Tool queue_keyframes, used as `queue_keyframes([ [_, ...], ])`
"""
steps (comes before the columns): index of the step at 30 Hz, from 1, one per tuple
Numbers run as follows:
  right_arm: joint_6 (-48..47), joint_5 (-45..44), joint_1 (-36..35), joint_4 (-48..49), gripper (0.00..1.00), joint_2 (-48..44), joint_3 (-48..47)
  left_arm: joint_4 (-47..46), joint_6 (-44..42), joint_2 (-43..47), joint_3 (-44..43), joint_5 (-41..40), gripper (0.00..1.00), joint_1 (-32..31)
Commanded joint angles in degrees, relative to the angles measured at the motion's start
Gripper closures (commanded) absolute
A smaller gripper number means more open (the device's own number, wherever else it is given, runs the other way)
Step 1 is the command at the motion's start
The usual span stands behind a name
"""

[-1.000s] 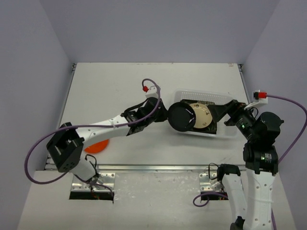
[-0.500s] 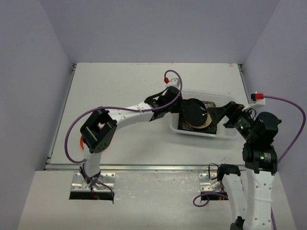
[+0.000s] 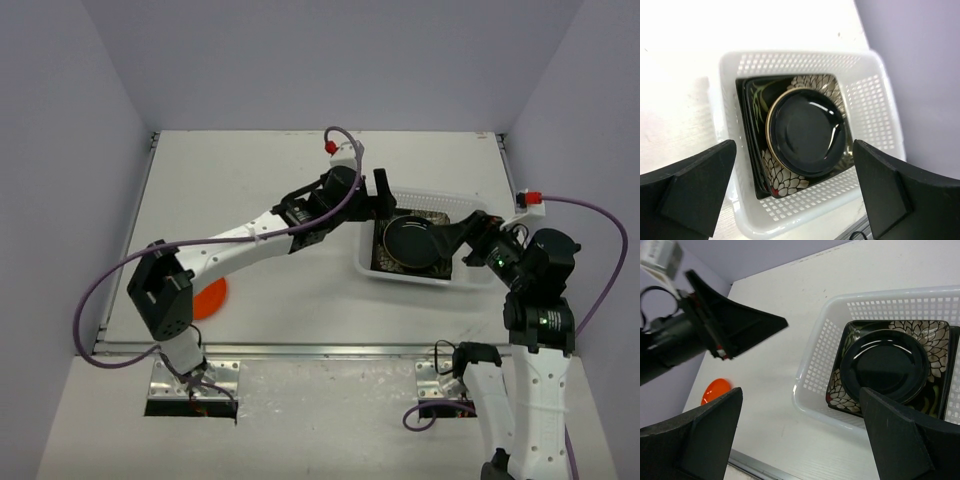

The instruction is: Place the plates into the plastic bin on the countertop

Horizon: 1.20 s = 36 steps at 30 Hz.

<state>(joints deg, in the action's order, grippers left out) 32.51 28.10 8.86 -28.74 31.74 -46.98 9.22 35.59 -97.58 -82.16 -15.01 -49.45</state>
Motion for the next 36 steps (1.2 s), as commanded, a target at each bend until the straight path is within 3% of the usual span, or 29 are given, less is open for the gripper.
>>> queue_keyframes([
  [1,0.6,3.51,0.01,4.57,0.01,0.93,1.15,4.67,-1.78,11.51,5.25,-11.6,0.0,0.12],
  [3,3.04,5.51,0.01,6.74,0.01,1.91,2.82,7.21,-0.82,18.82,9.43,-17.2,0.0,1.77],
  [6,8.47,11.63,-0.19,11.4,0.01,4.19,6.76,12.83,1.13,29.54,15.57,-18.66,0.0,9.9],
  [9,16.06,10.08,-4.72,22.07,0.01,5.86,12.61,16.11,-0.2,36.9,19.16,-16.07,0.0,22.71],
  [11,14.85,0.13,-18.29,23.3,0.01,8.67,13.08,20.59,-1.57,39.33,19.92,-14.86,0.0,29.55],
  [16,13.9,-11.28,-39.53,31.74,0.01,25.26,11.43,26.9,-6.68,45.2,20.7,-13.18,0.0,41.18],
  [23,15.16,-16.51,-57.03,42.74,0.01,49.54,0.59,27.56,-10.79,51.46,23.44,-17.22,0.0,42.06],
  [27,19.16,-12.0,-60.16,49.0,0.01,67.17,-8.04,24.71,-12.18,56.02,28.75,-14.23,0.0,42.06],
  [32,22.28,-9.55,-62.6,49.1,0.02,86.49,-23.36,22.46,-11.08,61.39,36.37,-11.27,0.0,42.06],
  [36,26.79,-5.75,-63.73,50.28,0.13,99.43,-33.47,21.42,-12.18,62.3,36.54,-10.45,0.0,42.06],
])
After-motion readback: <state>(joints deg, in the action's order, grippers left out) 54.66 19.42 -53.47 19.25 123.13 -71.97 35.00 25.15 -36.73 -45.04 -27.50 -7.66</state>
